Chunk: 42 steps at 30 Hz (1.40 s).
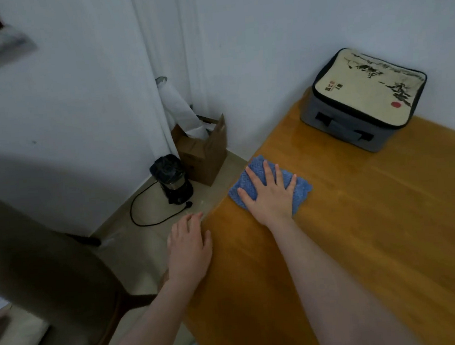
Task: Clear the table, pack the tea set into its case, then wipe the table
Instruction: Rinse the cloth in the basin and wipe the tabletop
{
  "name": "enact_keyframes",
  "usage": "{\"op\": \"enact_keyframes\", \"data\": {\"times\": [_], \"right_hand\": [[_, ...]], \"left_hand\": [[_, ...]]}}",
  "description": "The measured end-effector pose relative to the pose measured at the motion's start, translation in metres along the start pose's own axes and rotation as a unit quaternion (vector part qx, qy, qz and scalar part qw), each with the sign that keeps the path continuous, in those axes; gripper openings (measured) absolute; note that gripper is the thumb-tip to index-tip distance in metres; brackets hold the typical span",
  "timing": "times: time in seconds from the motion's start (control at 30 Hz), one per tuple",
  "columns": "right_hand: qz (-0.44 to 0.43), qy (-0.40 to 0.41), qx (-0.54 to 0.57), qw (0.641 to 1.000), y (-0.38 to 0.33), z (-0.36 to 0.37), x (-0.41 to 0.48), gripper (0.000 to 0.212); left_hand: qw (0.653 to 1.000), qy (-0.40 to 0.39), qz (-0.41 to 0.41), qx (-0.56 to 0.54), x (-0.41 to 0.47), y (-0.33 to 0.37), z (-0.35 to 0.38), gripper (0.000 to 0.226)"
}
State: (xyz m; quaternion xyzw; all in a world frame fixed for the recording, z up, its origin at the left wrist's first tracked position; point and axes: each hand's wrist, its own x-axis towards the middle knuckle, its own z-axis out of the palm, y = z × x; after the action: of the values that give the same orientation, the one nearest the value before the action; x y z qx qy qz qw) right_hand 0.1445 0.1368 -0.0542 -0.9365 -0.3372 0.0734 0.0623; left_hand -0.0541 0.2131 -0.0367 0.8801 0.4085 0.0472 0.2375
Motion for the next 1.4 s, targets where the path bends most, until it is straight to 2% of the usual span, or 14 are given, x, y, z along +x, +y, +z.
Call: {"op": "enact_keyframes", "data": {"times": [0.33, 0.57, 0.8, 1.03, 1.13, 1.27, 1.4], "right_hand": [[0.008, 0.012, 0.001, 1.0, 0.048, -0.02, 0.102, 0.07], [0.009, 0.031, 0.015, 0.999, 0.081, -0.023, 0.13, 0.071], [0.028, 0.037, 0.013, 0.999, 0.109, -0.027, 0.116, 0.07], [0.065, 0.053, 0.003, 0.996, 0.162, -0.031, 0.075, 0.068], [0.081, 0.044, -0.005, 0.996, 0.177, -0.032, 0.058, 0.067], [0.092, 0.023, -0.014, 0.995, 0.174, -0.031, 0.041, 0.066], [0.081, 0.012, -0.022, 0.996, 0.141, -0.024, 0.017, 0.065]], "left_hand": [[0.99, -0.009, 0.117, 0.078, 0.072, 0.095, 0.045, 0.048], [0.988, -0.024, 0.116, 0.103, 0.089, 0.118, 0.066, 0.049], [0.985, -0.062, 0.115, 0.117, 0.093, 0.114, 0.057, 0.053], [0.978, -0.065, 0.122, 0.154, 0.091, 0.122, 0.05, 0.053], [0.978, -0.089, 0.131, 0.132, 0.092, 0.115, 0.045, 0.053], [0.985, -0.063, 0.14, 0.08, 0.074, 0.103, 0.032, 0.051], [0.988, -0.038, 0.128, 0.072, 0.046, 0.086, 0.023, 0.059]]}}
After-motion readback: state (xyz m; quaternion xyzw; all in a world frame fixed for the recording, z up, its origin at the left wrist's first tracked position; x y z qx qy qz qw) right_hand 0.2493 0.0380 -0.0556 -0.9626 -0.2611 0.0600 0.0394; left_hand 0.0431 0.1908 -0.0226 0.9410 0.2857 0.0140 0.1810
